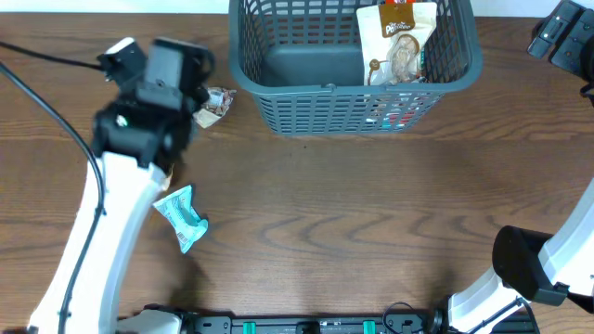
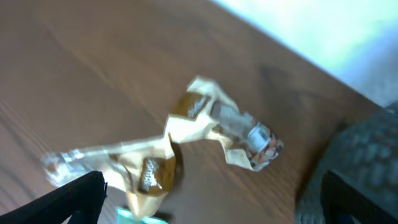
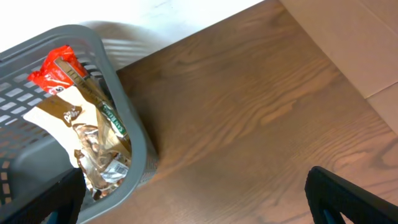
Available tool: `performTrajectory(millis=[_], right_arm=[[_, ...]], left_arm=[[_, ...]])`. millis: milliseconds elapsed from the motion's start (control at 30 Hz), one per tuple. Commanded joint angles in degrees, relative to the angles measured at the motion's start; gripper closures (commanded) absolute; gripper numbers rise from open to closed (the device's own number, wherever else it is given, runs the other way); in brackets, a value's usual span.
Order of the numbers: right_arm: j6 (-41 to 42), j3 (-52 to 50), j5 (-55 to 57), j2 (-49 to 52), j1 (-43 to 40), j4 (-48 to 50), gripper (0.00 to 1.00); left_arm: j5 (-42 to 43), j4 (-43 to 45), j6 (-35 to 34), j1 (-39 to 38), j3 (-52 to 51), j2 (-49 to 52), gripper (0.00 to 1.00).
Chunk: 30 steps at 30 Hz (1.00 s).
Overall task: Pack container
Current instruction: 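Raise the right arm away and reach the left gripper to the left PanTree bag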
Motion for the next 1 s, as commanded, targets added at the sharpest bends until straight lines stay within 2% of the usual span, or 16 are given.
performTrajectory(millis=[0, 200, 500, 700, 833, 967], right_arm=[[0.94, -0.02, -0.33, 0.28, -0.31, -0.26, 0.01], [0.96, -0.02, -0.37, 0.28, -0.31, -0.28, 0.01], [0.92, -0.02, -3.21, 0.26, -0.31, -0.28, 0.01], [0.94, -0.04, -3.30, 0.28, -0.33, -0.28, 0.01], [0.94, -0.07, -3.30, 0.28, -0.31, -0.28, 0.01], [0.98, -0.07, -3.32, 0.28, -0.31, -0.28, 0.01]], left_arm=[[14.69, 0.04, -9.16, 7.19, 0.50, 1.22, 0.01], [21.49, -2.38, -22.49, 15.72, 0.48, 4.13, 0.01], [30.23, -3.78, -23.12, 16.15, 0.48, 5.18, 0.01], [30.95, 2.29, -34.23, 16.15, 0.48, 6.75, 0.01], [34.69, 7.39, -36.72, 16.15, 0.50, 11.10, 0.01], [37.33, 8.92, -39.65, 16.02, 0.55, 17.42, 0.01]])
